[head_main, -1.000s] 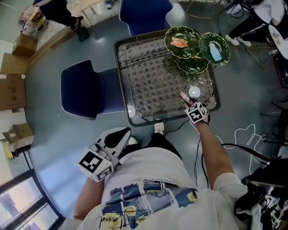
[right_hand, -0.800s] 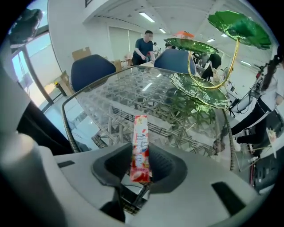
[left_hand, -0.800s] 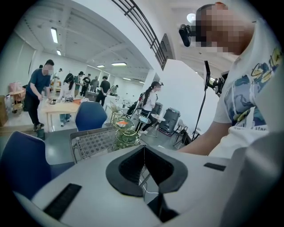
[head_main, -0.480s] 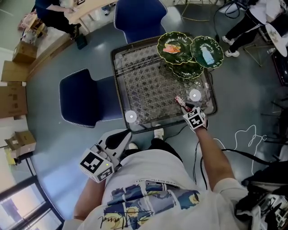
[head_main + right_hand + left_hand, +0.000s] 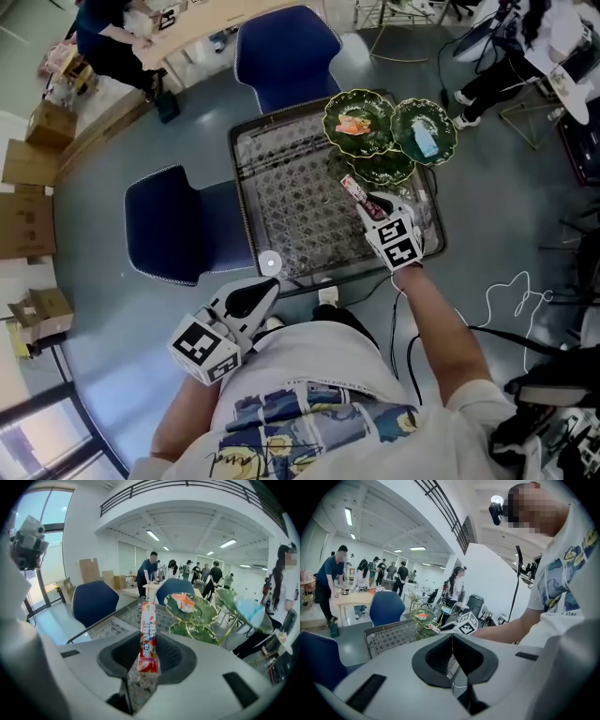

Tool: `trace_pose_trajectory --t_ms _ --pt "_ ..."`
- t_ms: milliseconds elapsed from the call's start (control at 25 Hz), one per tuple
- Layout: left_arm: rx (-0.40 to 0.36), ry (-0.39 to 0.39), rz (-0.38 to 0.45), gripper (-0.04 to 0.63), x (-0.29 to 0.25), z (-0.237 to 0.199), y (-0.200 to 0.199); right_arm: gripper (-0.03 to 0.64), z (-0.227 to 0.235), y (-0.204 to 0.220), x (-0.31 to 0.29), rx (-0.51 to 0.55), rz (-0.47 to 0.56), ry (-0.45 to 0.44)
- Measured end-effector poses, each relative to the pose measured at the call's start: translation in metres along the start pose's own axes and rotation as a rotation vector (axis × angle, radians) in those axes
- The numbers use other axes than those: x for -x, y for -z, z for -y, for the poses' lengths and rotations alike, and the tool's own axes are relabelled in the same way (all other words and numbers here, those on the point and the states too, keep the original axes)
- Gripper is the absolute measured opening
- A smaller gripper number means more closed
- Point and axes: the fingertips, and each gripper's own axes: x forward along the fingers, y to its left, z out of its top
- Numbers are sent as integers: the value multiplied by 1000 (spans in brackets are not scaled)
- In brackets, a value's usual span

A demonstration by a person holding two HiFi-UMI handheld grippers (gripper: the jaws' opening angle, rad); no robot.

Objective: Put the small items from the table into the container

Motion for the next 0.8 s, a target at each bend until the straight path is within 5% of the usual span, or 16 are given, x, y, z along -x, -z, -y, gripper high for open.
trace_pose_trajectory --t_ms 360,800 --pt "17 -67 35 9 15 -12 -3 107 66 -112 -27 -44 139 121" --pt "81 -205 73 9 50 -39 7 107 128 -118 -68 -478 229 331"
